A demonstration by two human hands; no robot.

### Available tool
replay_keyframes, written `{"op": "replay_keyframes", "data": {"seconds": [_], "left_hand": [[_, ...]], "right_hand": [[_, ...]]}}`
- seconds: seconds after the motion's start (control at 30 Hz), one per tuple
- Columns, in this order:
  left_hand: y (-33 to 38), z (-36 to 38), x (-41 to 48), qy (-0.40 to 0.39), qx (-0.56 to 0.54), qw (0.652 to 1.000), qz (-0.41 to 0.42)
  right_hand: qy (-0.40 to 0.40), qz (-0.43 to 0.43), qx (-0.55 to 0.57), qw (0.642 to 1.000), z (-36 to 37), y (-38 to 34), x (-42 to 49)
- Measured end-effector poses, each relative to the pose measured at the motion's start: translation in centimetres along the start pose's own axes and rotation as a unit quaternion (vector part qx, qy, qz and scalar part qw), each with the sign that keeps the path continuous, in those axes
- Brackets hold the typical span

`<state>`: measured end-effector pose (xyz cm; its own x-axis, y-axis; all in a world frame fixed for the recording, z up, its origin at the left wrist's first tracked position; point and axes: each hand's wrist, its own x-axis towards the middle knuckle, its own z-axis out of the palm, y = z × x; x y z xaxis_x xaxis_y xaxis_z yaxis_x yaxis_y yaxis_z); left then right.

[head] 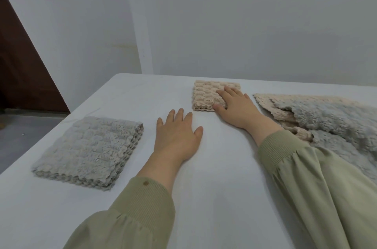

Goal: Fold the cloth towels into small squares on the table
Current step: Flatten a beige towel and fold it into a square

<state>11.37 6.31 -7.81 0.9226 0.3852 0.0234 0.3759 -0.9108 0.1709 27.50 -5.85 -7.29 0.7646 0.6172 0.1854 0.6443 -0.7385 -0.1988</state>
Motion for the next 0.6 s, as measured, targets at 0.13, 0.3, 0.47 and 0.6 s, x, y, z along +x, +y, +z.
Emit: {"op": "replay_keyframes", "data": {"seconds": [0.13, 0.3, 0.47, 0.6], "left_hand": [[0.0, -0.1, 0.0, 0.001, -0.002, 1.0, 0.0], [0.1, -0.1, 0.0, -0.006, -0.001, 1.0, -0.002], [0.1, -0.1, 0.0, -0.004, -0.006, 1.0, 0.001], [0.0, -0.1, 0.1, 0.006, -0.014, 1.0, 0.0]], "right_hand": [[0.05, -0.019, -0.042, 0.998, -0.6, -0.7, -0.8], [0.014, -0.008, -0.071, 0.997, 0.2, -1.8, -1.5], [-0.002, 0.03, -0.045, 0.999, 0.1, -0.9, -0.4], [0.032, 0.022, -0.038, 0.999, 0.0, -1.4, -1.2]]}}
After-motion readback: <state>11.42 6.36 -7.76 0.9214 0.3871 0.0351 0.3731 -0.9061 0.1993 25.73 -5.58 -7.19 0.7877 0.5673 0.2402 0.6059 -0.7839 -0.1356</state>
